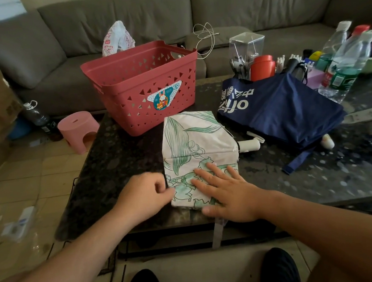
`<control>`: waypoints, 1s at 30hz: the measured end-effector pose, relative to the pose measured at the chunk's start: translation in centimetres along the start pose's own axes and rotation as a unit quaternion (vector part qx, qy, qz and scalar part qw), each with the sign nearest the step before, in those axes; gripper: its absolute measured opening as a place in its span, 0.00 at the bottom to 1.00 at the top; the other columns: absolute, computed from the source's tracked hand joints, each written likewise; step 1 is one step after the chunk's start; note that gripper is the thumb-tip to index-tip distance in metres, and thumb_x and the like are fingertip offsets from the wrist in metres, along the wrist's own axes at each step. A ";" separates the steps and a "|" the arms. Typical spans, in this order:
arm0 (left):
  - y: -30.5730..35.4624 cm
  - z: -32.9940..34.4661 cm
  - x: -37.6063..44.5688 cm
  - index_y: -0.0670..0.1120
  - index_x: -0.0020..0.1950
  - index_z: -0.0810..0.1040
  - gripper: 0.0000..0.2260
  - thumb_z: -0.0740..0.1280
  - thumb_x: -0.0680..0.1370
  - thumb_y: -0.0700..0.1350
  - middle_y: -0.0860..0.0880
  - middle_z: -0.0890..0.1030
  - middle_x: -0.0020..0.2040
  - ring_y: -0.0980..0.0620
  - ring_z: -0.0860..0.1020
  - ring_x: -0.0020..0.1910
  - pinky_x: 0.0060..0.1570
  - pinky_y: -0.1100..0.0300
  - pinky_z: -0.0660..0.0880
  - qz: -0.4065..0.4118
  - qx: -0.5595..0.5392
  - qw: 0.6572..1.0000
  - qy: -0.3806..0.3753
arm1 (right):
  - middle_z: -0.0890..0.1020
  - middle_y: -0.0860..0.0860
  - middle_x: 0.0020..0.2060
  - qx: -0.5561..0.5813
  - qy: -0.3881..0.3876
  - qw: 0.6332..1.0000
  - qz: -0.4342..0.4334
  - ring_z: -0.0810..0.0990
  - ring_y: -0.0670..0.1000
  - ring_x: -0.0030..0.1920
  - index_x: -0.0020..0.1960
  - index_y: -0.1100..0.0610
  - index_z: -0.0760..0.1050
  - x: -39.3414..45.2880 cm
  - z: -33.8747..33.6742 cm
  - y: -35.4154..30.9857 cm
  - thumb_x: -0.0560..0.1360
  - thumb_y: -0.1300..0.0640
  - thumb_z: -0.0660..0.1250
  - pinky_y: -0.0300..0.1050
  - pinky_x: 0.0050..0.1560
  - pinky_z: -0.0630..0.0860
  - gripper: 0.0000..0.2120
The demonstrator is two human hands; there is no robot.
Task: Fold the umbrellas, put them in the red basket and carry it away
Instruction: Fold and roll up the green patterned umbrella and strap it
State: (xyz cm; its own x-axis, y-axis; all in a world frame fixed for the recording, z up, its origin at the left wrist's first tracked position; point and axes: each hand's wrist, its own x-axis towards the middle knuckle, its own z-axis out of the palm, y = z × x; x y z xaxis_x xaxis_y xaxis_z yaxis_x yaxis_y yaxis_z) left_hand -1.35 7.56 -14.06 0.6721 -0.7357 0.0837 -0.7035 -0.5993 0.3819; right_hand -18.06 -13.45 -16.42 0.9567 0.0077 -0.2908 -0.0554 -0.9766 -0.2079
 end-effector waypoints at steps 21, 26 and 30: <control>1.4 2.3 1.1 0.66 0.83 0.38 0.30 0.39 0.82 0.69 0.60 0.37 0.85 0.53 0.35 0.84 0.82 0.43 0.41 0.130 0.212 0.946 -0.206 | 0.28 0.41 0.80 -0.079 -0.035 0.995 0.044 0.27 0.46 0.80 0.82 0.40 0.30 -1.2 -0.6 2.4 0.80 0.25 0.43 0.67 0.78 0.36 0.39; -0.8 1.6 1.2 0.68 0.82 0.37 0.31 0.41 0.81 0.72 0.65 0.32 0.81 0.59 0.30 0.81 0.81 0.43 0.37 0.163 0.200 0.934 -0.247 | 0.29 0.39 0.80 -0.078 -0.028 0.996 0.033 0.27 0.46 0.80 0.80 0.33 0.30 -2.3 -0.6 3.9 0.79 0.25 0.43 0.64 0.77 0.34 0.36; -1.9 0.8 3.0 0.64 0.68 0.81 0.30 0.52 0.77 0.77 0.66 0.76 0.70 0.67 0.68 0.73 0.73 0.52 0.69 0.151 -0.038 0.976 -0.153 | 0.64 0.37 0.79 0.038 0.060 0.996 0.055 0.62 0.44 0.79 0.76 0.36 0.67 -1.9 -2.2 3.8 0.74 0.24 0.51 0.56 0.80 0.61 0.35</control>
State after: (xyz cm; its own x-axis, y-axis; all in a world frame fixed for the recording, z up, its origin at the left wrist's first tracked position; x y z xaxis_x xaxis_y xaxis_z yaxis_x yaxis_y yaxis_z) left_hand 1.88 6.24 -15.25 0.3281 -0.9419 -0.0723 -0.8317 -0.3243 0.4506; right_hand -19.48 -17.64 -14.56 0.9707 -0.1294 -0.2027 -0.1796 -0.9507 -0.2529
